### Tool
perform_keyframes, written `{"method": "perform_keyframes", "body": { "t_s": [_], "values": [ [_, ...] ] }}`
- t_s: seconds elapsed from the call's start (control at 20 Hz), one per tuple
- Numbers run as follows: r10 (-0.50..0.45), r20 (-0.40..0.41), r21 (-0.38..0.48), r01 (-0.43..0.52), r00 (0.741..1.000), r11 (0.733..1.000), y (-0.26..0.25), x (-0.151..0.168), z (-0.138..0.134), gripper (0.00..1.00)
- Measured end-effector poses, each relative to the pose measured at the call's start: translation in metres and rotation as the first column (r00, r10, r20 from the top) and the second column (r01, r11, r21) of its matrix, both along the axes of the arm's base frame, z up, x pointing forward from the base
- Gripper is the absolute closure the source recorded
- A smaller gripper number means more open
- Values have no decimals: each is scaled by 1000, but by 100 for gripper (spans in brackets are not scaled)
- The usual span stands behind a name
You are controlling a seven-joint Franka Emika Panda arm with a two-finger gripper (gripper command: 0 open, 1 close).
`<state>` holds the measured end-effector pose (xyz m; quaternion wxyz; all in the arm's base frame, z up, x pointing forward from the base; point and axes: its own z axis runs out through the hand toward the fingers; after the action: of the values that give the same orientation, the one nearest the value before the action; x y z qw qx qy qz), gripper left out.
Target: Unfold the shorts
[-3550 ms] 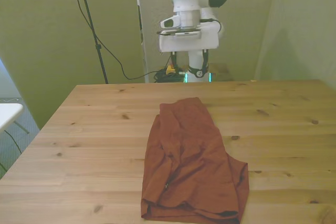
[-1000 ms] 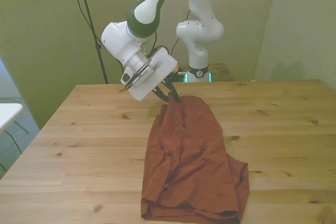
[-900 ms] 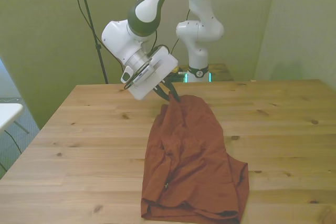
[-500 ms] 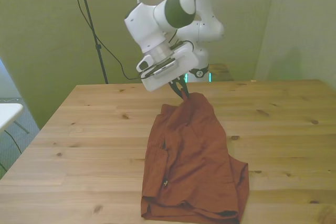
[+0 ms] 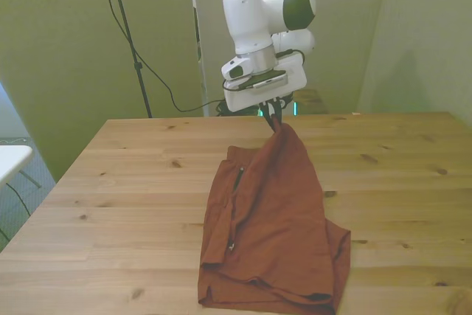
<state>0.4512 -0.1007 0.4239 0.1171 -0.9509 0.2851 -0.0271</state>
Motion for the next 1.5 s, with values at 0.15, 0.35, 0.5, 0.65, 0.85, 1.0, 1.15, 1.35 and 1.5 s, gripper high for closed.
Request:
{"method": "perform_keyframes", "body": {
  "t_s": [0.15, 0.35, 0.5, 0.65, 0.85, 1.0, 1.15, 1.35, 1.5],
  "values": [
    [51, 15, -55, -51, 999, 997, 27, 0, 13, 100],
    [111, 27, -106, -107, 994, 989, 62, 4, 20, 0],
    [172, 32, -117, -167, 985, 979, 91, 6, 21, 0],
    [238, 38, -124, -232, 970, 965, 125, 7, 24, 0],
    [287, 21, -125, -282, 958, 951, 164, 6, 16, 0],
    [292, 6, -124, -289, 956, 949, 172, 8, 5, 0],
    [290, 4, -122, -288, 957, 950, 172, 10, 3, 0],
    [270, 55, -95, -264, 961, 960, 175, 14, 26, 0],
    [244, 103, -59, -239, 964, 969, 176, 15, 53, 0]
  ]
}}
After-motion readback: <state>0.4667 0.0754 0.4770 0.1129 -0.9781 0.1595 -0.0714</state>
